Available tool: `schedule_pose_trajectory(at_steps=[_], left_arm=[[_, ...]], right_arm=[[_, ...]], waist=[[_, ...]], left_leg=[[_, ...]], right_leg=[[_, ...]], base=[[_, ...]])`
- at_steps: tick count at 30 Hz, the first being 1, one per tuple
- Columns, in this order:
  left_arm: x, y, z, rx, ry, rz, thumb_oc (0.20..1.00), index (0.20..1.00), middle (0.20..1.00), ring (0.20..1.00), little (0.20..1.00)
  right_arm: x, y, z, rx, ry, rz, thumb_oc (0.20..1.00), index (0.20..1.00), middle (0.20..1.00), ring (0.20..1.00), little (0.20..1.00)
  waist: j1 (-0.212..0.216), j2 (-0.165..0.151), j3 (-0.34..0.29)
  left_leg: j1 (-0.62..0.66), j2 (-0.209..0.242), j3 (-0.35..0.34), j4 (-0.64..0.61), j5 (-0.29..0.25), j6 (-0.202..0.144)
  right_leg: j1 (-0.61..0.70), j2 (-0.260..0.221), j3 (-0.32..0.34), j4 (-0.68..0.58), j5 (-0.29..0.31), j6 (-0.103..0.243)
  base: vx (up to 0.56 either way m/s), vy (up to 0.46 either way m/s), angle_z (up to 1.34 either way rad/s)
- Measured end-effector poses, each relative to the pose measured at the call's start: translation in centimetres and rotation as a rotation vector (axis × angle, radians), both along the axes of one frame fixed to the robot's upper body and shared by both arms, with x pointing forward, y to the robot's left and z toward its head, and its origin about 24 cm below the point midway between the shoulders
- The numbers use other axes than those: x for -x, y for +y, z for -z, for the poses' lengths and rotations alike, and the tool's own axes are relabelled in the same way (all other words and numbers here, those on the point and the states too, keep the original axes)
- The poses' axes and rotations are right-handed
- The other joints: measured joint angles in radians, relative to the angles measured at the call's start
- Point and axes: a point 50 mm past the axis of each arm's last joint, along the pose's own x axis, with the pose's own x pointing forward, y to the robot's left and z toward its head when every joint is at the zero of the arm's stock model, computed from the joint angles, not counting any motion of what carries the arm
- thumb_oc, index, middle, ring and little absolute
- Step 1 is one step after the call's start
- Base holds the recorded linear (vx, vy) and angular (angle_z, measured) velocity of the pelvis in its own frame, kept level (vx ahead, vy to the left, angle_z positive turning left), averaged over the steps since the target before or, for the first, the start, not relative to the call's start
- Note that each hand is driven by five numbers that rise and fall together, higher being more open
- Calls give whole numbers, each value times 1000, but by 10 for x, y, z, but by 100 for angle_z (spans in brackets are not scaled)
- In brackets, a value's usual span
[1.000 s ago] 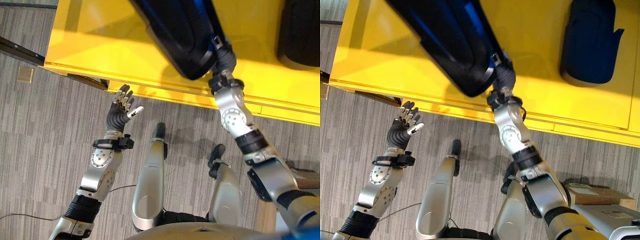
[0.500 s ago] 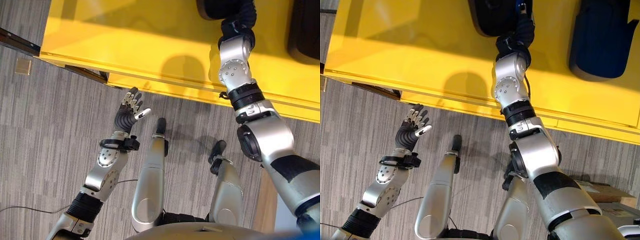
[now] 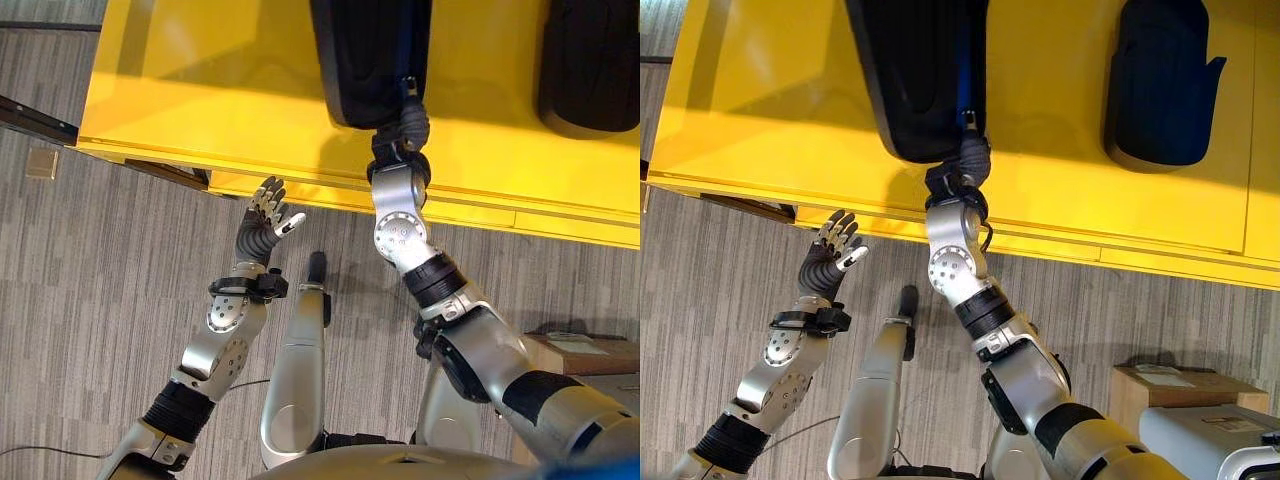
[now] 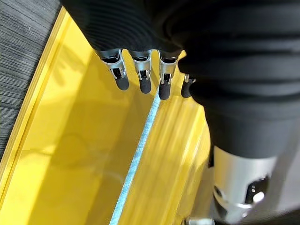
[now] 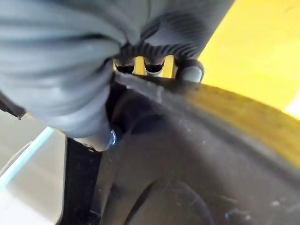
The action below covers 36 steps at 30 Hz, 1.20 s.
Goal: Move parts from the plastic box to the shelf.
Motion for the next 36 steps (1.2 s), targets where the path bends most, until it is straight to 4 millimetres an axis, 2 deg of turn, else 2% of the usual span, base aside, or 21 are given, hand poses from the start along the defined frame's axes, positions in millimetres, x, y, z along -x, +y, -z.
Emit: schedule_pose_trajectory(at_steps=[3,6,10,16,27,36], left_arm=[[2,0,3,18,13,-22,1000,1000,1000,1000,1000],[2,1,3,21,14,-45,1000,1000,1000,1000,1000],[1,1,1,16,4,-50,1000,1000,1000,1000,1000],[2,2,3,22,13,-65,1000,1000,1000,1000,1000],[2,1,3,23,13,-62,1000,1000,1000,1000,1000],[2,2,3,21,14,-58,1000,1000,1000,1000,1000]], right_arm=[[7,0,8,19,1,6,200,200,200,200,200],[13,-1,14,12,9,2,200,200,200,200,200],[16,0,15,4,6,-4,200,200,200,200,200],[14,-7,12,-28,10,39,200,200,200,200,200],[7,-32,6,-137,30,167,200,200,200,200,200],[-4,-35,-7,-161,46,204,200,200,200,200,200]], waist=[[-13,-3,1],[-33,-19,6],[-44,-33,10],[-47,-36,14],[-51,-35,24],[-46,-34,25]], left_leg=[[2,2,6,8,-4,4],[2,12,8,13,-10,2],[2,22,17,13,-10,1],[11,23,22,3,-10,1],[20,24,23,-4,-9,0],[27,26,23,-12,-8,0]], right_leg=[[2,2,2,-2,1,0],[1,8,3,-2,2,0],[0,16,6,-10,7,-4],[-1,17,15,-14,9,-4],[2,18,17,-17,9,-4],[17,22,15,-41,19,-3]], base=[[-11,3,-4],[-34,-2,-7],[-25,2,-8],[-19,5,-3],[0,0,0],[1,0,-1]])
